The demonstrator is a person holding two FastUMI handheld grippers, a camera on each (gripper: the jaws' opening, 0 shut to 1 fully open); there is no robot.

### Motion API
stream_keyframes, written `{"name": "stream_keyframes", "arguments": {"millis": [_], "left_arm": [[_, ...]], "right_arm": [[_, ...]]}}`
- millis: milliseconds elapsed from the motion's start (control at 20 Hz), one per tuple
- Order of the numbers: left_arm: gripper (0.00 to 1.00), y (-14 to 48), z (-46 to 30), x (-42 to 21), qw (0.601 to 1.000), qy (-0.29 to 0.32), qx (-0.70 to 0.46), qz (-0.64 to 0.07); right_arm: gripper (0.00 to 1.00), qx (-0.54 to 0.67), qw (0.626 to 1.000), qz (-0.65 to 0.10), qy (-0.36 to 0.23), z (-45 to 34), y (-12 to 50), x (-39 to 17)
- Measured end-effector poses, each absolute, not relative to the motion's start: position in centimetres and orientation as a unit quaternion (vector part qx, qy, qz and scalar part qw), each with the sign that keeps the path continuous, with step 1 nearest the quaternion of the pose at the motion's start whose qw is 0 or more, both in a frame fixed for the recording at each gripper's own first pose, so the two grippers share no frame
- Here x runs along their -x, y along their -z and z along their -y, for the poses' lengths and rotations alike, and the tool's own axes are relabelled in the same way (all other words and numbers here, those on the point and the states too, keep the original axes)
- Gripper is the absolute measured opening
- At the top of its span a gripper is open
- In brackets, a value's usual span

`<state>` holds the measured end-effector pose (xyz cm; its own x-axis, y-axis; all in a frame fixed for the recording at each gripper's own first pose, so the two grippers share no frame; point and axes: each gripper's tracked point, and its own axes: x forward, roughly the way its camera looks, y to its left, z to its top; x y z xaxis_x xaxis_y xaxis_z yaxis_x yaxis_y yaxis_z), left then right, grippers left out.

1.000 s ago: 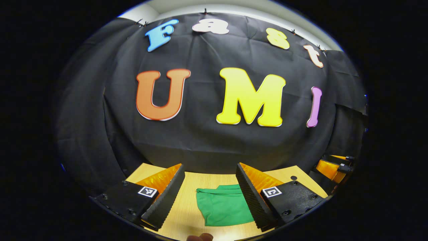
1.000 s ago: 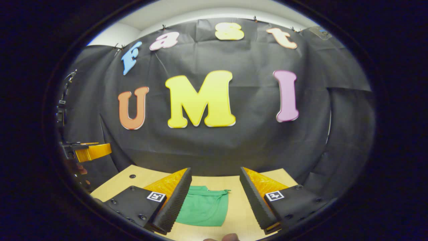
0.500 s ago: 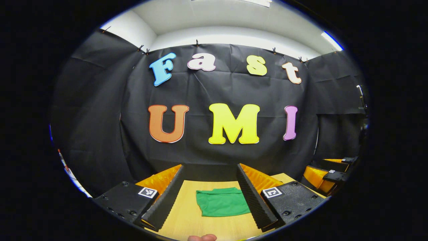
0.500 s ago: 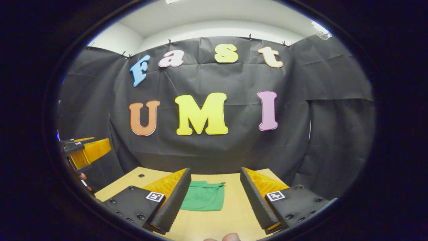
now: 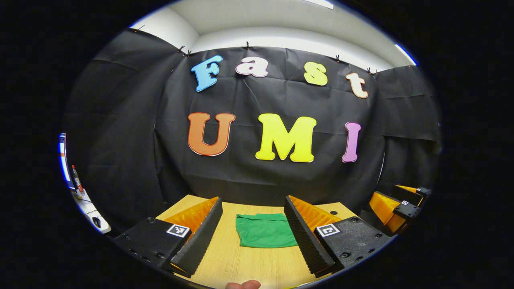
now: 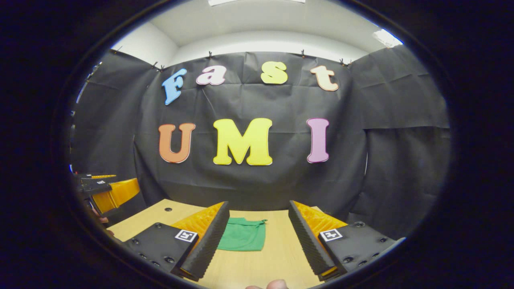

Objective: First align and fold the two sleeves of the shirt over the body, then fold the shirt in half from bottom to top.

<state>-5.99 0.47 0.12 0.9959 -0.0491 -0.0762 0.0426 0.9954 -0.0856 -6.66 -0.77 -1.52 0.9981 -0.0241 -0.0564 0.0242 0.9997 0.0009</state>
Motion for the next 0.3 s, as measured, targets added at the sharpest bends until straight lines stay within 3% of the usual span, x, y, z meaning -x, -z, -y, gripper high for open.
{"name": "stream_keyframes", "arguments": {"millis": [300], "left_arm": [[0.98, 0.19, 0.01, 6.01, 0.998, 0.03, 0.034, -0.042]], "right_arm": [[0.94, -0.002, 1.0, -0.025, 0.019, 1.02, 1.31, 6.64]]}}
